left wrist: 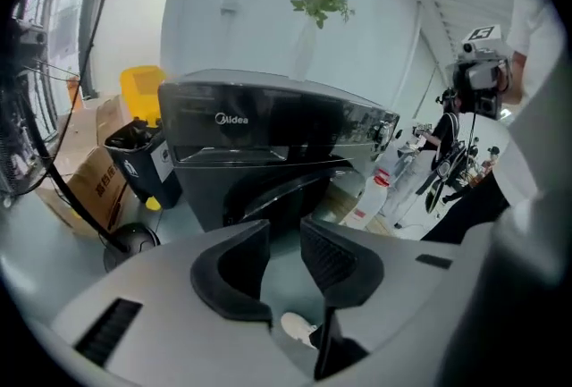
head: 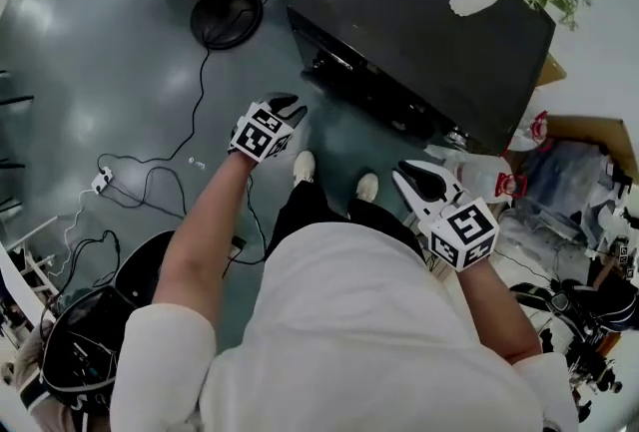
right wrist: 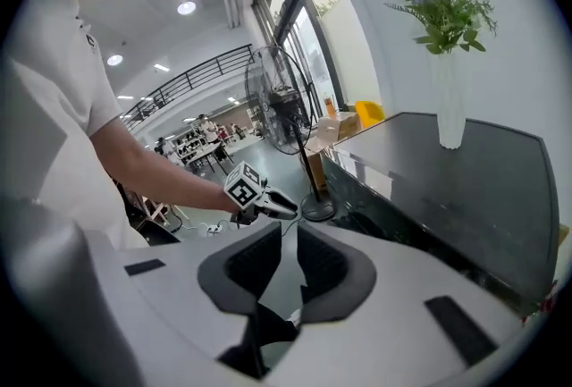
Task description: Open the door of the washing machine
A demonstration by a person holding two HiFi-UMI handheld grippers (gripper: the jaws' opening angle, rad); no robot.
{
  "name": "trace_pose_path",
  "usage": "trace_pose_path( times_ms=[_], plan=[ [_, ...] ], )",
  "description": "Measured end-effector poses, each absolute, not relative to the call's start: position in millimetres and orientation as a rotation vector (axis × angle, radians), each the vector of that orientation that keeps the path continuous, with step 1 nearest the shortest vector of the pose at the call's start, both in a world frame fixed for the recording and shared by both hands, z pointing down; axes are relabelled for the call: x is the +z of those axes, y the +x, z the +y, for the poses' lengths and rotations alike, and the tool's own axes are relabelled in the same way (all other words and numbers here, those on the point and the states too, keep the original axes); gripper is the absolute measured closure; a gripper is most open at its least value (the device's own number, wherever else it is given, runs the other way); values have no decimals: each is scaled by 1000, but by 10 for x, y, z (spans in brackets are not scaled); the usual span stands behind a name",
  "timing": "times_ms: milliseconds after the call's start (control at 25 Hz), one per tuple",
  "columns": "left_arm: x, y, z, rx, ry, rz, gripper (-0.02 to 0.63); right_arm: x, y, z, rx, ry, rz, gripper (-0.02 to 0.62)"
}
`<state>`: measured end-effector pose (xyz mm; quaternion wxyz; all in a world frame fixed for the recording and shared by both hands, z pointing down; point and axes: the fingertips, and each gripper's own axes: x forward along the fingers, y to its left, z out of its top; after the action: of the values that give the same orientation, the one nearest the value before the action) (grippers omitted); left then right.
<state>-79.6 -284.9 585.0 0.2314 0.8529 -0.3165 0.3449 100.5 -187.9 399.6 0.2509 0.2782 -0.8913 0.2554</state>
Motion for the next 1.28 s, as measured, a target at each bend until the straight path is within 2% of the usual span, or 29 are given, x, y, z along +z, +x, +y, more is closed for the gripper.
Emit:
trace_pose_path(
  times_ms=[200,560,920,1280],
  plan=[
    [6348,-988,-3370,1032,2383,-711,483,4159,672,-2050,803,847,-2333,531],
    [6896,-777,-3635,1136,2485,-453,472,4349,422,-1974,901,934,-2211,532],
    [7190,-561,-3684,1256,2590,-228,463,4522,374,-2069,955,973,-2145,535],
    [7265,-475,-3707,1300,2631,-221,469,4608,330,-2038,984,976,-2136,539]
  ],
)
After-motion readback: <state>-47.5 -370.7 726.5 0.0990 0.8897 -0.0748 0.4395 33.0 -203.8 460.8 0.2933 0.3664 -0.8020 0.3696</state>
